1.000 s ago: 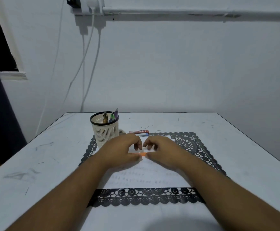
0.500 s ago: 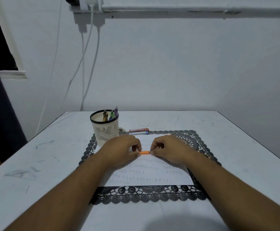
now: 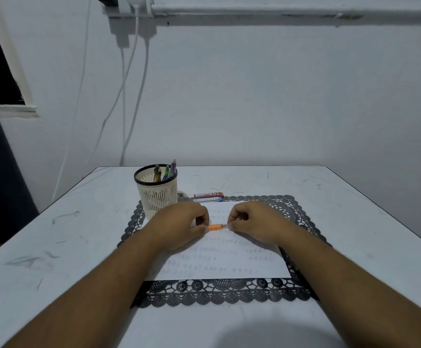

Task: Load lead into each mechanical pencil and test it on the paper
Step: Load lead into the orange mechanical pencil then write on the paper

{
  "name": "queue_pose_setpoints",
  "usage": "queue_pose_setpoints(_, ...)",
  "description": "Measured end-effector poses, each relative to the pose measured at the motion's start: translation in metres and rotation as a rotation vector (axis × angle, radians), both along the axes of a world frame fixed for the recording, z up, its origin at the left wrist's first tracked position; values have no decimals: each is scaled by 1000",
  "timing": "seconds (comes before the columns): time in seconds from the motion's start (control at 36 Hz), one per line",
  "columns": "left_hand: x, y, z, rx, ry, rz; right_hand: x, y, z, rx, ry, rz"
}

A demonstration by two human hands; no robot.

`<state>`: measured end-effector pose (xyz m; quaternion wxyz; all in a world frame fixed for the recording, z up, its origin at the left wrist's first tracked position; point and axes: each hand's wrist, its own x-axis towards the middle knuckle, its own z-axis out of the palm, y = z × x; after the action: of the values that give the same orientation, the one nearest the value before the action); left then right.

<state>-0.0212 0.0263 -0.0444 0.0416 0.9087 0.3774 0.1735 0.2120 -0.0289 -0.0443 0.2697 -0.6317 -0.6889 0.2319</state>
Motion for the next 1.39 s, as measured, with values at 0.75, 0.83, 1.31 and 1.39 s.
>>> queue_pose_setpoints(0.75,-5,-2,3,39,-46,111,11,10,-8,65,-2,-19)
queue_pose_setpoints(0.83,-4,-3,4,45,-40,107,5,10,-12,71,-24,-11)
queue_pose_setpoints(1.31,-4,-2,5,0,-31,92,16,8,-3,145,95,-148)
queue_pose_setpoints(1.39,-3,-3,4,-1,-30,66,8,3,-2,87,141,-62)
